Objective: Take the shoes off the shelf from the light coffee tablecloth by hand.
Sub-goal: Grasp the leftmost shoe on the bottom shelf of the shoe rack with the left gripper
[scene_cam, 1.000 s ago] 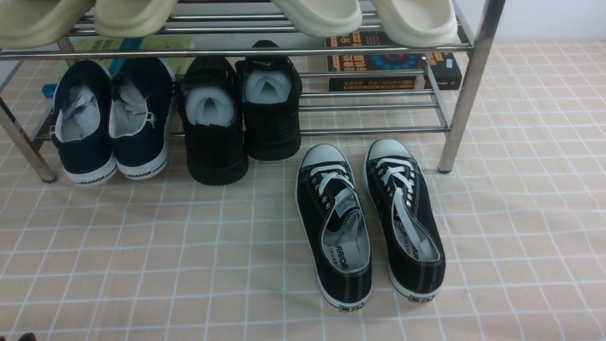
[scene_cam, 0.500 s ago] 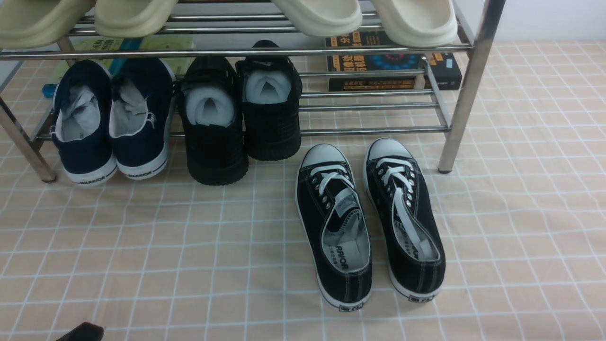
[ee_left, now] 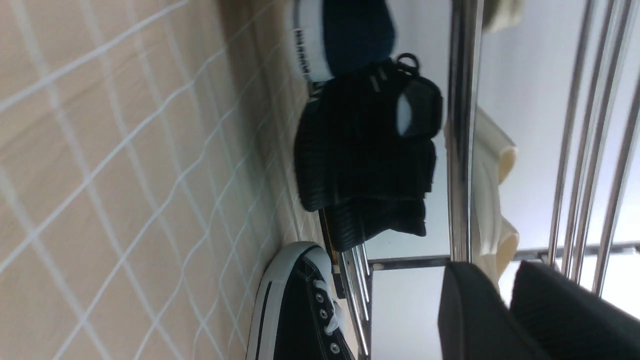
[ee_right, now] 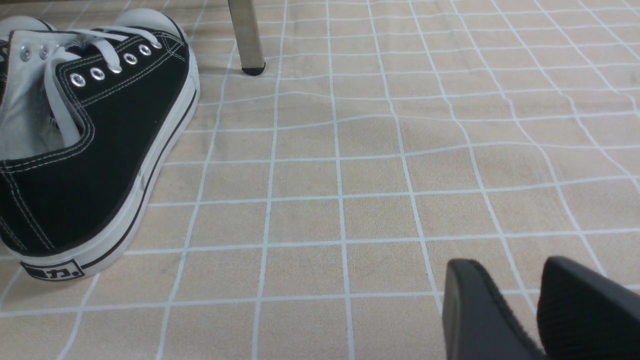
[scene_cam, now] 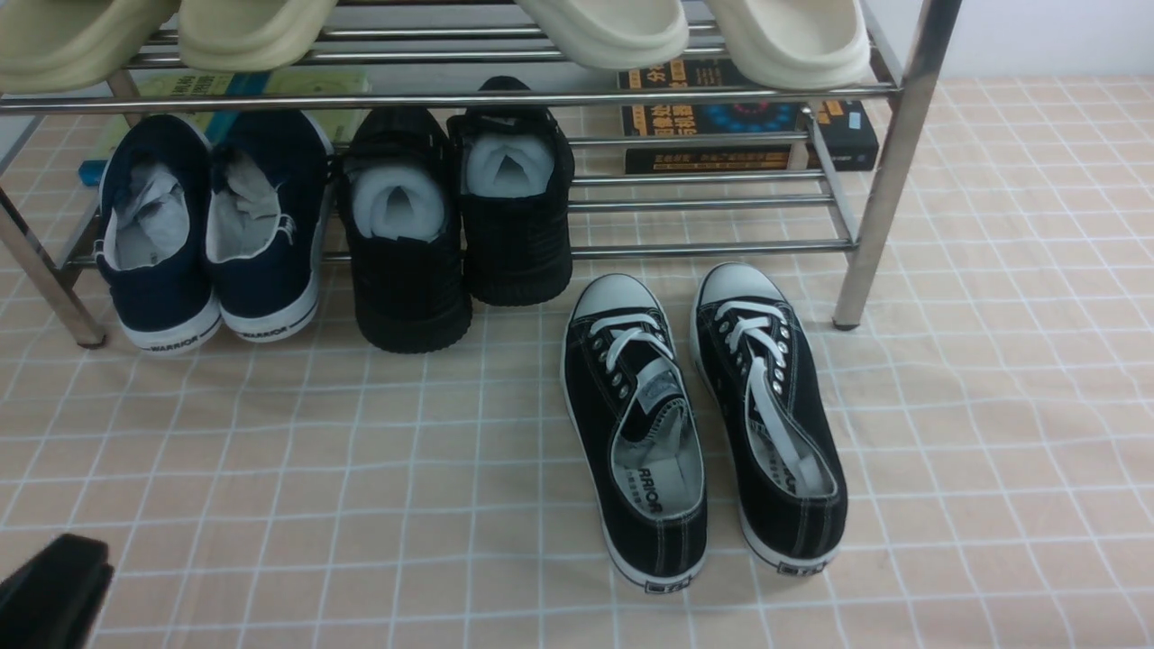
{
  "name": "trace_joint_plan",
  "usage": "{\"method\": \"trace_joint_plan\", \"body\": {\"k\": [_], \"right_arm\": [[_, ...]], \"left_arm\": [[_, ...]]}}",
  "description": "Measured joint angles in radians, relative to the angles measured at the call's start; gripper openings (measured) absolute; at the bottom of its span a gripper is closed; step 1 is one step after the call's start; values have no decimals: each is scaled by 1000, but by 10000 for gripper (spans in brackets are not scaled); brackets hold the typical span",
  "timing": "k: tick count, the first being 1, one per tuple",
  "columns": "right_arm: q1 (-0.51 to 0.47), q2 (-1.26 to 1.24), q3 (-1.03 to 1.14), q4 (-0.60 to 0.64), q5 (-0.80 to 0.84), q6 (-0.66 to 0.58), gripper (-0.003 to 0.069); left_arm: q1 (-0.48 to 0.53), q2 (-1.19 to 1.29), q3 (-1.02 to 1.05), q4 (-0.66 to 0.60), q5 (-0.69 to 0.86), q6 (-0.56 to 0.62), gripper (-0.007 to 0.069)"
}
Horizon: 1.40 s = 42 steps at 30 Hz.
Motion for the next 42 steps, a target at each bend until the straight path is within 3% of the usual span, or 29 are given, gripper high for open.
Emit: {"method": "trace_joint_plan", "body": {"k": [1, 3, 8, 9, 12, 13, 16, 21, 25, 28, 31, 32, 34, 42], "right_arm": [[0, 0, 0, 0, 0, 0, 219], [0, 0, 0, 0, 0, 0, 219], [0, 0, 0, 0, 0, 0, 223], [0, 0, 0, 0, 0, 0, 226], [0, 0, 0, 0, 0, 0, 227], [0, 0, 0, 0, 0, 0, 227], [0, 0, 0, 0, 0, 0, 235], [0, 0, 0, 0, 0, 0, 237], [0, 0, 0, 0, 0, 0, 237], [0, 0, 0, 0, 0, 0, 237], [0, 0, 0, 0, 0, 0, 237], [0, 0, 0, 0, 0, 0, 237], [0, 0, 0, 0, 0, 0, 237], [0, 0, 0, 0, 0, 0, 237]], "left_arm": [[0, 11, -48, 22, 14, 61, 52], [0, 75, -122, 66, 46, 112, 11], [0, 323, -293, 228, 215, 139, 1], [0, 460, -378, 325, 323, 140, 1], [0, 672, -519, 551, 447, 140, 1], [0, 686, -530, 570, 453, 139, 1], [0, 955, -747, 888, 561, 66, 1], [0, 1248, -1042, 1083, 770, 103, 6], [0, 1402, -1214, 1098, 875, 185, 9], [12, 1510, -1342, 1034, 915, 208, 11], [46, 1536, -1362, 937, 879, 218, 11], [96, 1551, -1363, 833, 837, 231, 11], [149, 1566, -1364, 751, 799, 253, 11], [219, 1628, -1364, 645, 675, 274, 29]]}}
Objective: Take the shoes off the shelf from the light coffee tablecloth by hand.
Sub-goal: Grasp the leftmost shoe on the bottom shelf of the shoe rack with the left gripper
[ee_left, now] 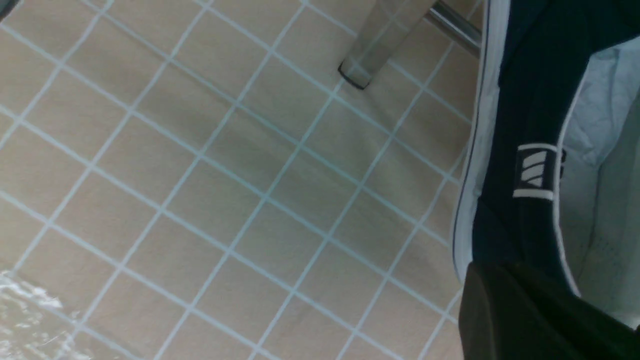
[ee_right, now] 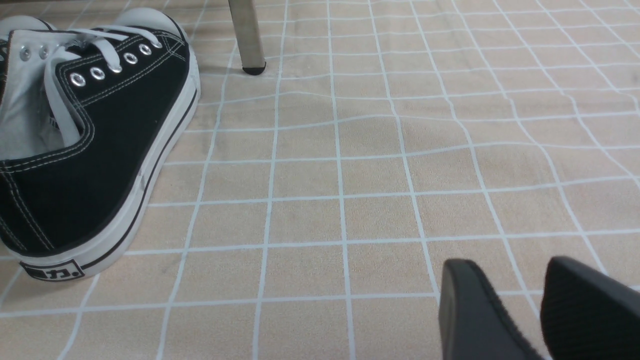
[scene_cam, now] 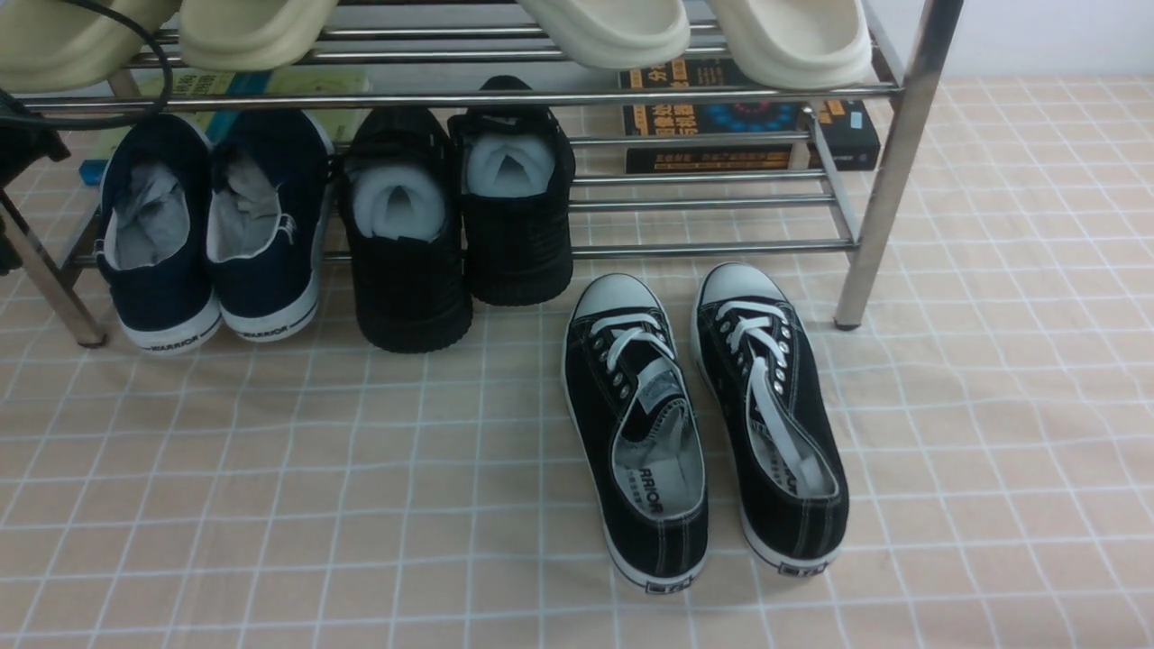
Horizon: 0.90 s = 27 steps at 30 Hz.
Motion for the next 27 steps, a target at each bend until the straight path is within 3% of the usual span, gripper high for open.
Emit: {"method": "trace_joint_plan", "body": {"k": [4, 8, 13, 18, 21, 22, 27], "right_arm": [[0, 0, 0, 0, 0, 0, 237], [0, 0, 0, 0, 0, 0, 237], [0, 0, 0, 0, 0, 0, 237], [0, 0, 0, 0, 0, 0, 237], [0, 0, 0, 0, 0, 0, 237], [0, 0, 0, 0, 0, 0, 237], [0, 0, 0, 0, 0, 0, 237]], "left_arm": [[0, 16, 0, -31, -33, 1, 66], [0, 48, 0, -75, -89, 15, 210], [0, 106, 0, -162, -113, 126, 398], [0, 151, 0, -207, -150, 168, 462], [0, 181, 0, -209, -163, 173, 447], [0, 201, 0, -209, -166, 173, 408], [0, 226, 0, -184, -143, 174, 104]]}}
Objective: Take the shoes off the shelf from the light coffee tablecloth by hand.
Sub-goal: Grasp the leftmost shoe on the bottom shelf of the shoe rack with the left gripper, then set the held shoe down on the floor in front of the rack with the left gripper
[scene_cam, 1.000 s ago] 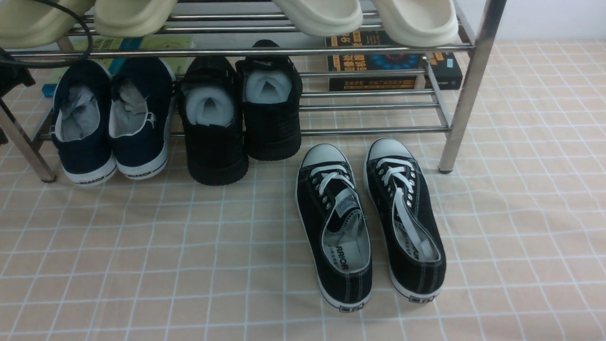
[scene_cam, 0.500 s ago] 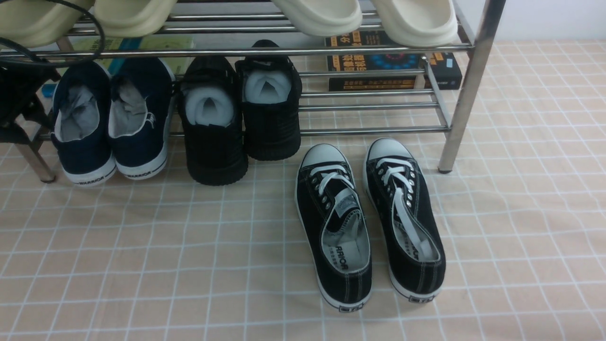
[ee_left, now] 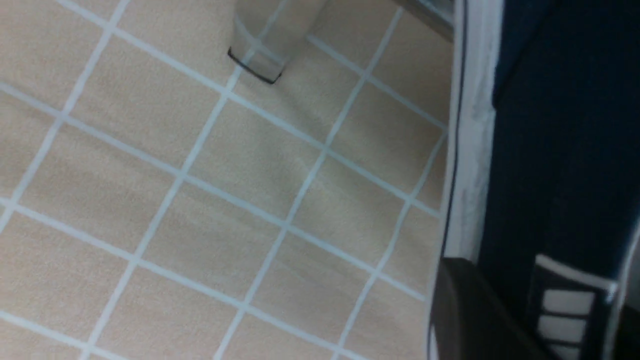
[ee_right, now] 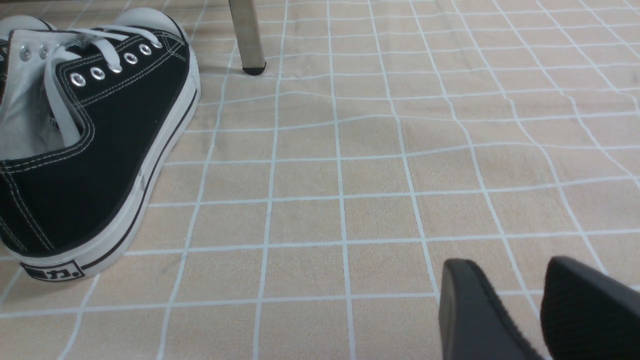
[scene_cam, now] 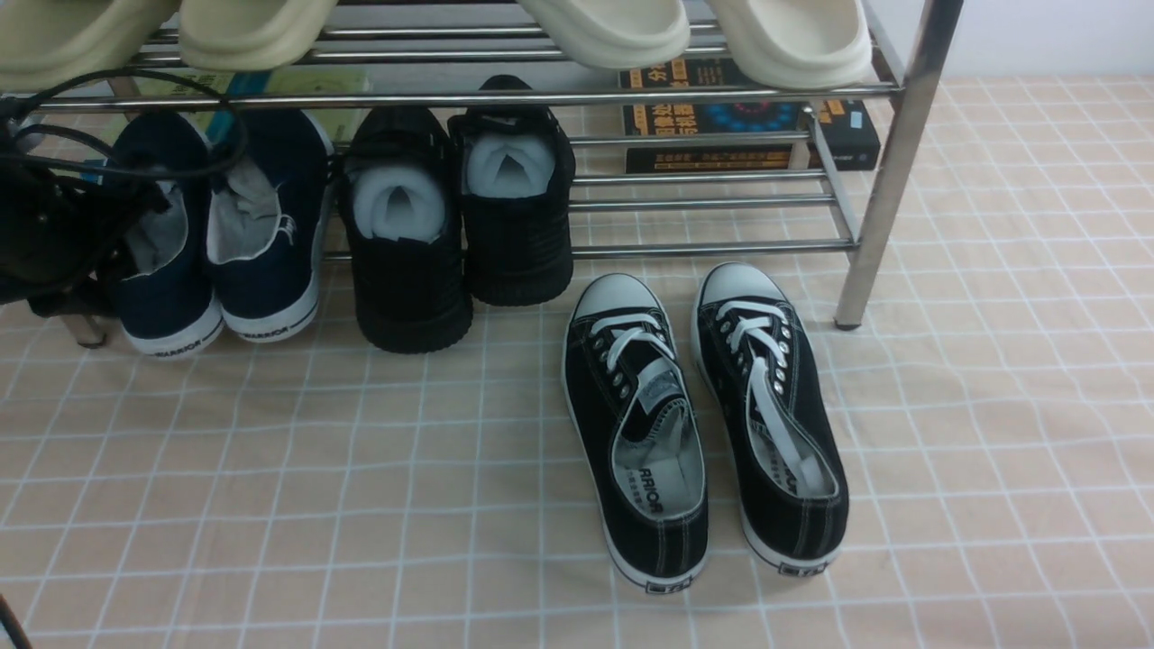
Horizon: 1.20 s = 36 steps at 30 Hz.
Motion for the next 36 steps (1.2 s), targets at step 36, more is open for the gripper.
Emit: {"method": "trace_joint_plan", "body": {"k": [36], "right_arm": [[0, 0, 0, 0, 0, 0, 237]], "left_arm": [[1, -448, 467, 384, 185, -73, 32]]}}
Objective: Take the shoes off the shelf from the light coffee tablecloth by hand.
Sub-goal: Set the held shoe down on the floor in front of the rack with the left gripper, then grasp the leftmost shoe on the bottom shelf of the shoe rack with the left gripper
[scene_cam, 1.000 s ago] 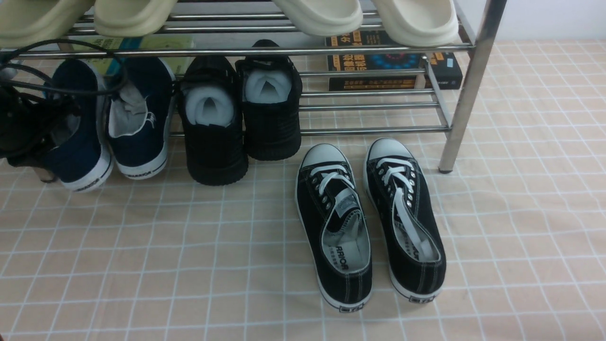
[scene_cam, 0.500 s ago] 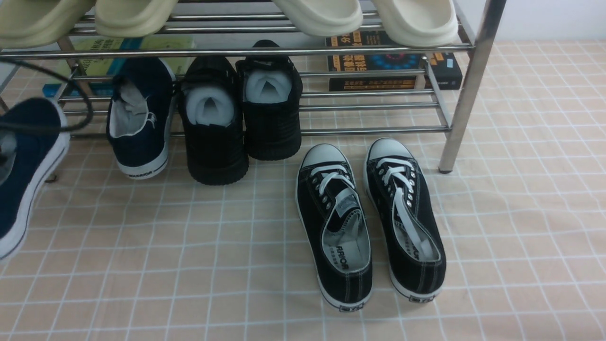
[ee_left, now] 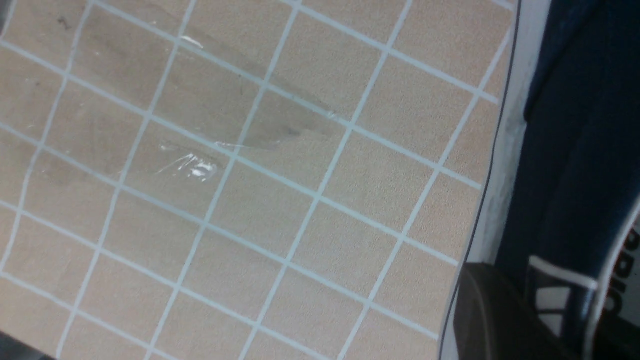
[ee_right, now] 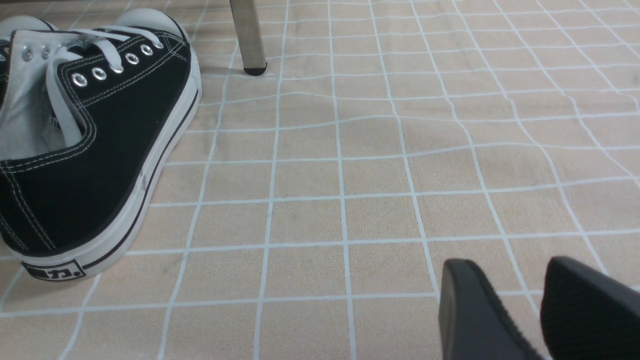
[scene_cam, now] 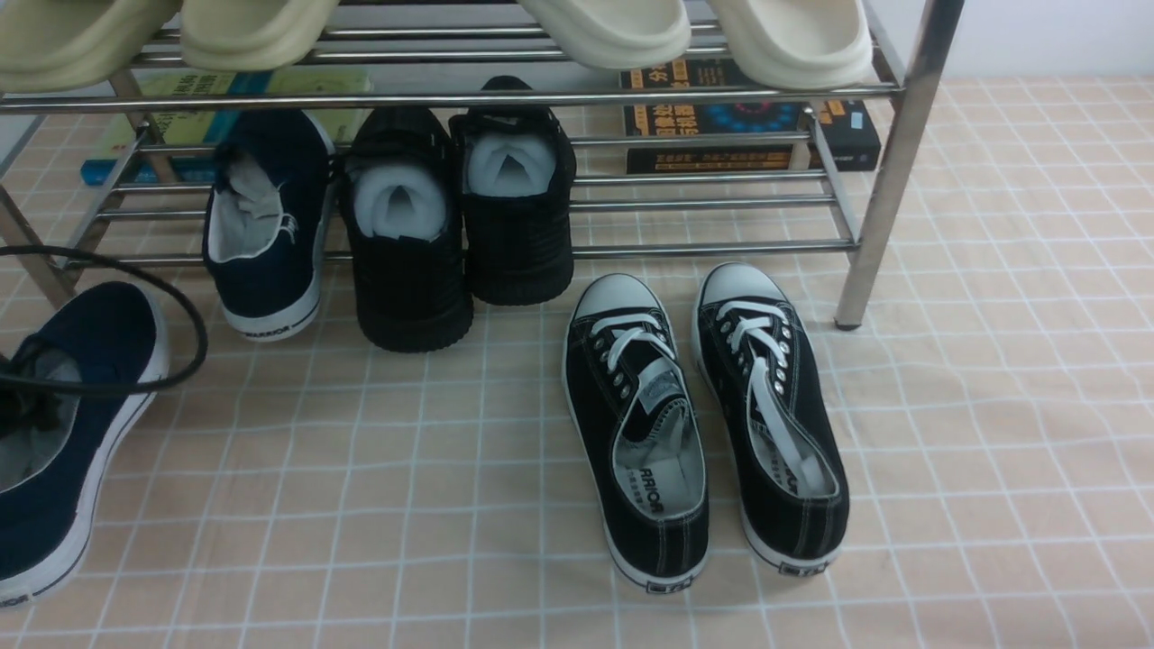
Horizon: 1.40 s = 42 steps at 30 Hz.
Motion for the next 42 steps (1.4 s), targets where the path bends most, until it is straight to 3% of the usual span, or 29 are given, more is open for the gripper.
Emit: {"method": "trace_joint_plan", "body": {"k": [15, 20, 27, 30, 34, 39, 42], "right_arm": [[0, 0, 0, 0, 0, 0, 237], [0, 0, 0, 0, 0, 0, 237], [0, 0, 0, 0, 0, 0, 237], [0, 0, 0, 0, 0, 0, 237], [0, 0, 0, 0, 0, 0, 237], [0, 0, 0, 0, 0, 0, 237], [0, 0, 0, 0, 0, 0, 237]], "left_arm": [[0, 95, 2, 19, -97, 3, 50], [0, 95, 2, 35, -99, 3, 107], [0, 84, -28, 69, -43, -1, 288], [0, 60, -88, 79, 31, -1, 321], [0, 44, -188, 17, 126, 0, 253], [0, 44, -228, -130, 154, 37, 35], [0, 50, -229, -247, 148, 82, 1]]}}
